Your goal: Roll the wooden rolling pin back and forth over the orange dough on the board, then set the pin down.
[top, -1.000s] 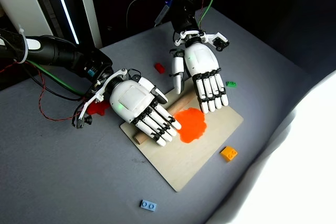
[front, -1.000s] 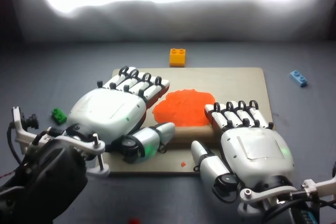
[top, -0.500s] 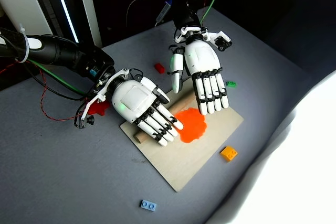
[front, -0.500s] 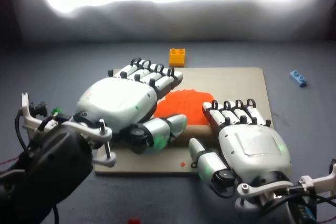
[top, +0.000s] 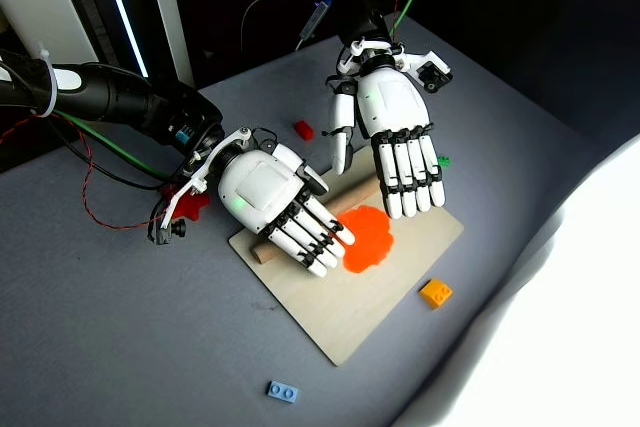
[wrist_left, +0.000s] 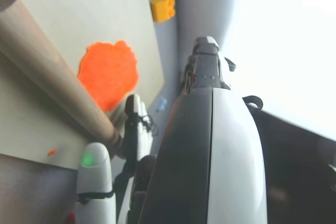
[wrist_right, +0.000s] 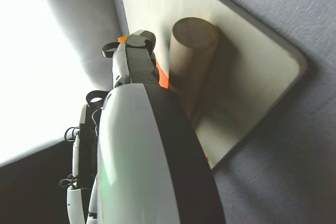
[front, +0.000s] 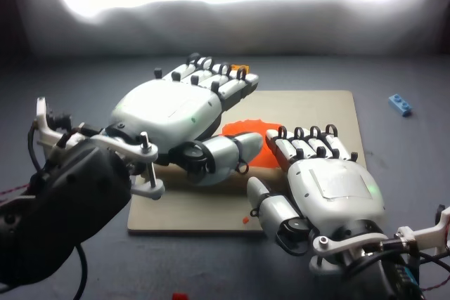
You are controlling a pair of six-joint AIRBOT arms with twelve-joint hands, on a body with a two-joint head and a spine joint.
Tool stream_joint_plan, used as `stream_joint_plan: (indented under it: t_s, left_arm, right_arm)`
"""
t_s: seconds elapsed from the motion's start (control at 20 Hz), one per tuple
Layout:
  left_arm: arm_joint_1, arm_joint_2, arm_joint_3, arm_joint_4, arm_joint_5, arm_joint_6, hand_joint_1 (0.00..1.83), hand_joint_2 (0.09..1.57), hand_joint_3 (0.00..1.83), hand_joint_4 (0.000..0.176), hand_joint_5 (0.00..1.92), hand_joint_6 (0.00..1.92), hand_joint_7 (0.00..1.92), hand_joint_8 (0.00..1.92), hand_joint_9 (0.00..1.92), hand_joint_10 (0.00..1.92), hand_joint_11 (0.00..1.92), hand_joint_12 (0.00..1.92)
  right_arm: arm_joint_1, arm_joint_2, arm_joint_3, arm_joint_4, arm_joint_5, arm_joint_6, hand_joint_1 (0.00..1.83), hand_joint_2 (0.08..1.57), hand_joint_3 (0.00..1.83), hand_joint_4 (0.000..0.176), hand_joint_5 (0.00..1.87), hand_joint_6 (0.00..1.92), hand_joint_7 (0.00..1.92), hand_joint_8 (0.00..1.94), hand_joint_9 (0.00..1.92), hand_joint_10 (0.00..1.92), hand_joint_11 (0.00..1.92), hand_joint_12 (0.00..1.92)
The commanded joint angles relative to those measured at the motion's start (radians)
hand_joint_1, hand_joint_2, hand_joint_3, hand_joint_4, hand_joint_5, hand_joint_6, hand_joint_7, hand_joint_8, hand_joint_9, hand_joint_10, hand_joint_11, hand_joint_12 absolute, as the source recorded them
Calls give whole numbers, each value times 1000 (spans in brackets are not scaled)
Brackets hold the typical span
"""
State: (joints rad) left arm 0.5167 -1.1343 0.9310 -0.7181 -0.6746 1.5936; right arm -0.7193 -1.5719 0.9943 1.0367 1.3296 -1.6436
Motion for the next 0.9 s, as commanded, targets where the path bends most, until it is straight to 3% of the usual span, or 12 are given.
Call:
stream_joint_plan:
  t_s: [0.0, 0.3, 0.55, 0.8, 0.85]
  left_arm:
    - [-13, 8, 3, 37, -79, 3, 0, 1476, 0, 0, 116, 2, 144, 0, 77, 1, 0, 58]
    - [-60, 25, 5, 31, -22, 26, 0, 1474, 0, 0, 122, 9, 142, 4, 81, 6, 9, 26]
    - [-101, 62, -8, -3, 23, 75, 0, 1476, 0, 0, 122, 7, 151, 6, 81, 5, 2, 30]
    - [-146, 86, -30, -98, 52, 160, 0, 1475, 0, 0, 135, 8, 161, 6, 85, 5, 5, 17]
    - [-168, 95, -42, -157, 69, 218, 0, 1476, 0, 0, 134, 7, 164, 6, 88, 6, 11, 21]
  right_arm:
    - [21, 7, -2, -80, 79, 6, 0, 1516, 0, 0, 221, 4, 239, 2, 173, 1, 0, 408]
    - [38, 13, -3, -80, 80, 7, 0, 1518, 0, 0, 244, 10, 265, 5, 201, 9, 0, 507]
    - [44, 21, -3, -80, 75, 7, 0, 1518, 0, 0, 227, 1, 256, 3, 190, 3, 0, 464]
    - [74, 55, -4, -80, 66, -1, 0, 1518, 0, 0, 232, 6, 258, 5, 188, 7, 0, 445]
    - [85, 79, -6, -80, 60, -1, 0, 1519, 0, 0, 228, 4, 257, 4, 192, 8, 0, 455]
